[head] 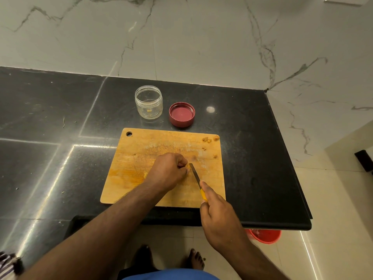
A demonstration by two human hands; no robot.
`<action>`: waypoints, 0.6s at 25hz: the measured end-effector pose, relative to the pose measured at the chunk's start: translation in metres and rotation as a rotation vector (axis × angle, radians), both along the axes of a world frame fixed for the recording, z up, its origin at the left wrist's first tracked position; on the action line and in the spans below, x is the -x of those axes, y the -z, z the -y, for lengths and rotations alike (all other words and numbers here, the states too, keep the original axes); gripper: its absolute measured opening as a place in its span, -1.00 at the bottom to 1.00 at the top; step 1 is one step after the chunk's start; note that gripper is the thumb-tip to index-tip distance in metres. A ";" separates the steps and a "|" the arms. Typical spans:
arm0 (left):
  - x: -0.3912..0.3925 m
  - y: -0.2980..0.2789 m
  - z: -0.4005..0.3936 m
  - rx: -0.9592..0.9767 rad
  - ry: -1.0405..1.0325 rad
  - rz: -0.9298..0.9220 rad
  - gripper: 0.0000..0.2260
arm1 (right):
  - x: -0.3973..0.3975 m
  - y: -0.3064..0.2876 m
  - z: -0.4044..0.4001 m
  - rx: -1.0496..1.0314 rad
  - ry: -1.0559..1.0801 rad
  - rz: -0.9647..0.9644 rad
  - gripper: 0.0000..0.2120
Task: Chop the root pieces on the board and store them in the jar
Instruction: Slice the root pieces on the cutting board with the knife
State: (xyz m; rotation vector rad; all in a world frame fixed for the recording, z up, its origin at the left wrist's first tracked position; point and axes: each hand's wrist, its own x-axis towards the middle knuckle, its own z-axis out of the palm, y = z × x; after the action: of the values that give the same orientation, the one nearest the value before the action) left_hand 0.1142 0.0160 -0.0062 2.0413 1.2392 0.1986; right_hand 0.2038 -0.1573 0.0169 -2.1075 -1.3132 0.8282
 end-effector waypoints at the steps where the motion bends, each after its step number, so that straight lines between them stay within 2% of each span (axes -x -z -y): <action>1: 0.000 0.000 0.000 0.001 0.000 0.001 -0.74 | 0.000 0.000 0.000 0.001 -0.004 -0.001 -0.50; 9: -0.001 -0.004 0.002 -0.013 0.002 -0.001 -0.79 | -0.003 0.006 -0.011 0.027 -0.018 -0.057 -0.52; 15: 0.002 -0.005 0.004 0.013 0.006 0.016 -0.69 | 0.002 0.002 0.021 0.066 -0.008 0.040 -0.49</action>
State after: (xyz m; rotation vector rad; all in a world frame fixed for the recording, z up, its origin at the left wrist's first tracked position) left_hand 0.1118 0.0123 -0.0010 2.0283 1.2215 0.2031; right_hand 0.2022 -0.1778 0.0144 -2.1818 -1.3326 0.8477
